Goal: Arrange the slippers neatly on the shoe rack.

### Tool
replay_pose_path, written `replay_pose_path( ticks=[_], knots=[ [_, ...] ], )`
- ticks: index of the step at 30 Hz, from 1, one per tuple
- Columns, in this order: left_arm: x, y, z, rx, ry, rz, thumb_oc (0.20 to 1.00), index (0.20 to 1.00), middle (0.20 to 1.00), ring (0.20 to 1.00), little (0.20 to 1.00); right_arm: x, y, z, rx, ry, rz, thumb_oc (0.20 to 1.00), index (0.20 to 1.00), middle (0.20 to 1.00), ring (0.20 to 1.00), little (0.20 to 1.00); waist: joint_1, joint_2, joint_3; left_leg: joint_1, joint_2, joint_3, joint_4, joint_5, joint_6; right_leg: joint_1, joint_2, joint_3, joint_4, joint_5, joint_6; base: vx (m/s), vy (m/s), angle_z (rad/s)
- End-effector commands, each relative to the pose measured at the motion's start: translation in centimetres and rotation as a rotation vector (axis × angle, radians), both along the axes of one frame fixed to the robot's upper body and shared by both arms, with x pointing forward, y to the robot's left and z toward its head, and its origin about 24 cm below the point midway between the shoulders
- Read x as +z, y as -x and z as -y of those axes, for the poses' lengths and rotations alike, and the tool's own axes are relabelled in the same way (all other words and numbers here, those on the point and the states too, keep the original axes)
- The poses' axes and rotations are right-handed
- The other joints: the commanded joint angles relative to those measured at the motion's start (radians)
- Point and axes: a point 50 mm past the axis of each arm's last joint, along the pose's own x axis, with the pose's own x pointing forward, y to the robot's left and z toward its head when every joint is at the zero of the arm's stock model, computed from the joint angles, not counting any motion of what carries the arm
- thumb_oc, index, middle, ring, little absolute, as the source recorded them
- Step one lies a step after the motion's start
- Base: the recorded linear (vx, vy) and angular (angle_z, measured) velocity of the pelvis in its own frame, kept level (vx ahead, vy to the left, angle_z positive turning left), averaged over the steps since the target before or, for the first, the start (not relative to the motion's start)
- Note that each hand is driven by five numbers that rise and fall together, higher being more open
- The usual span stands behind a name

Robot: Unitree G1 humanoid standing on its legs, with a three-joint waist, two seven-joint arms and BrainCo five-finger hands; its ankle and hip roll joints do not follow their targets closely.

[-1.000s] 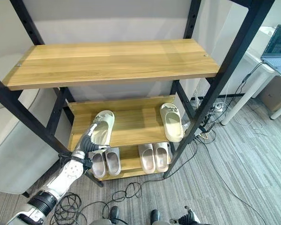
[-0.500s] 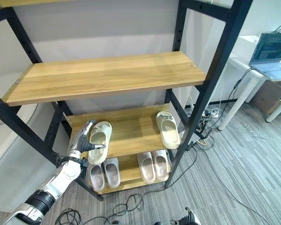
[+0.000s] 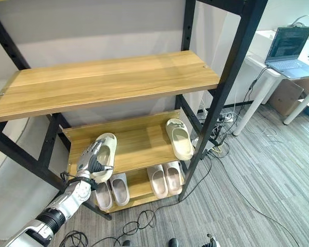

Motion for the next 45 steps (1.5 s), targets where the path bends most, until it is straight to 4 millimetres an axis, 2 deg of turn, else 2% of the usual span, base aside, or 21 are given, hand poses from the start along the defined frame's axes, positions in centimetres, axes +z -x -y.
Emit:
replay_pose_path(
  ticks=[1, 9, 23, 38, 45],
  knots=[
    [4.9, -4.5, 0.4, 0.038, 0.017, 0.197, 1.000, 1.000, 1.000, 1.000, 1.000, 0.8, -2.6, 1.1, -0.020, 0.045, 0.080, 1.000, 1.000, 1.000, 1.000, 1.000, -0.015, 0.037, 0.067, -0.003, -0.012, -0.013, 0.010, -0.079, -0.013, 0.047, -0.005, -0.013, 0.010, -0.116, 0.083, 0.00, 0.000, 0.00],
    [5.7, -5.1, -0.4, 0.104, 0.074, 0.234, 1.000, 1.000, 1.000, 1.000, 1.000, 0.7, -2.1, 1.1, -0.029, 0.048, 0.076, 1.000, 1.000, 1.000, 1.000, 1.000, -0.025, 0.045, 0.067, -0.010, -0.019, -0.007, 0.010, -0.084, -0.010, 0.034, -0.007, -0.006, 0.010, -0.114, 0.087, 0.03, 0.012, -0.04],
    [7.8, -5.5, -1.7, 0.134, 0.055, 0.331, 1.000, 1.000, 1.000, 1.000, 1.000, 0.7, -2.0, 1.2, -0.040, 0.050, 0.074, 1.000, 1.000, 1.000, 1.000, 1.000, -0.024, 0.041, 0.074, -0.029, -0.026, -0.007, 0.010, -0.092, -0.006, 0.011, -0.009, -0.007, 0.010, -0.110, 0.091, 0.02, 0.006, -0.03],
    [11.3, -6.1, -4.2, 0.158, -0.079, 0.439, 1.000, 1.000, 1.000, 1.000, 1.000, 0.8, -1.9, 1.5, -0.038, 0.057, 0.069, 1.000, 1.000, 1.000, 1.000, 1.000, -0.017, 0.030, 0.094, -0.085, -0.033, -0.008, 0.010, -0.088, -0.001, -0.043, -0.014, -0.009, 0.010, -0.092, 0.095, 0.00, 0.002, 0.00],
    [11.8, -6.1, -4.8, 0.170, -0.099, 0.456, 1.000, 1.000, 1.000, 1.000, 1.000, 0.7, -1.8, 1.3, -0.034, 0.051, 0.063, 1.000, 1.000, 1.000, 1.000, 1.000, -0.013, 0.022, 0.100, -0.091, -0.037, -0.009, 0.010, -0.090, 0.002, -0.050, -0.018, -0.012, 0.013, -0.087, 0.096, 0.00, 0.000, 0.00]
  ],
)
